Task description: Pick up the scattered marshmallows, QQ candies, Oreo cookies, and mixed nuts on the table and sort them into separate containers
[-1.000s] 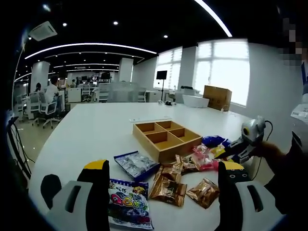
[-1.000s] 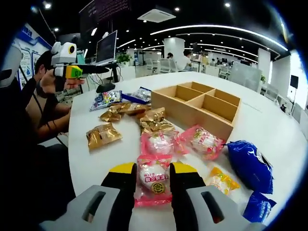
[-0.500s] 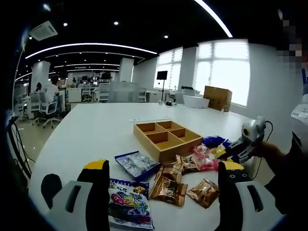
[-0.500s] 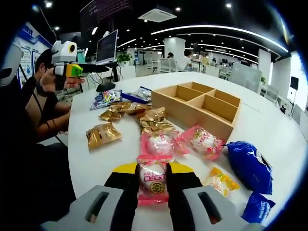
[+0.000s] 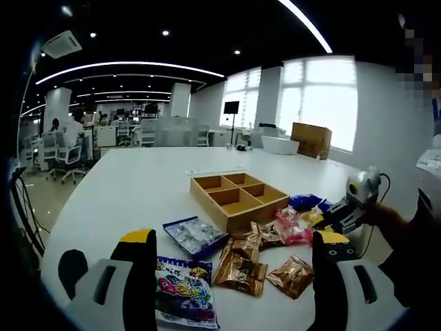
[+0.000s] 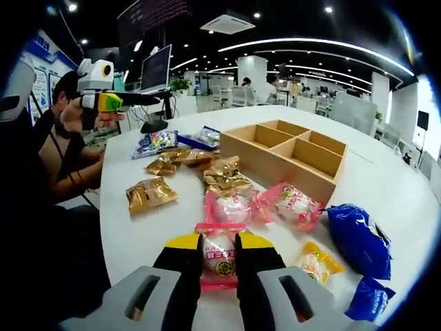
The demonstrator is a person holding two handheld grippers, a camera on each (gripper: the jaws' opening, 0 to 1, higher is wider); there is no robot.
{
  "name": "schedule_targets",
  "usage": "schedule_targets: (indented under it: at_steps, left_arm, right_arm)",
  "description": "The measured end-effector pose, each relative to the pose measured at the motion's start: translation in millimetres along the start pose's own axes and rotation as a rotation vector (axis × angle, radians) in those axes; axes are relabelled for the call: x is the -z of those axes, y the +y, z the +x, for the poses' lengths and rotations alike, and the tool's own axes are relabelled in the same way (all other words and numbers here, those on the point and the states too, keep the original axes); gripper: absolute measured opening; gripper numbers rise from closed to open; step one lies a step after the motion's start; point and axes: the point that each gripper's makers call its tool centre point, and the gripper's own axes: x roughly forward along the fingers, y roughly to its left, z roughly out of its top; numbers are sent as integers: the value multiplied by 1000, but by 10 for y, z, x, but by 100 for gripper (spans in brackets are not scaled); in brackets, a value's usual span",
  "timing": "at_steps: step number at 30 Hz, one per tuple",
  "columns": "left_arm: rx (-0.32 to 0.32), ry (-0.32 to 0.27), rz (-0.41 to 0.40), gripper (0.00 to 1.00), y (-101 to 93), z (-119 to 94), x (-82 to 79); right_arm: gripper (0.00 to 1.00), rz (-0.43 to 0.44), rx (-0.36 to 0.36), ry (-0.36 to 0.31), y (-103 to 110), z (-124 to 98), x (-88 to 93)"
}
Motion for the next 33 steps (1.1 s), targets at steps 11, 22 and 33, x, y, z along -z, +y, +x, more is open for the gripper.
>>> schedule_targets:
  at_steps: [11,22,33]
  left_arm:
    - [-5,-6,7,97,16,-23,-44]
    - [-9,-9,8,97,21,-41,-57]
    - [-10,-16,5,97,13,-41,-63]
  right_arm:
    - [14,16,-5,-12,13,-31,-49]
    - [14,15,13,-64,-25,-246,-260]
    - [14,14,2,-131,24,-508,-499]
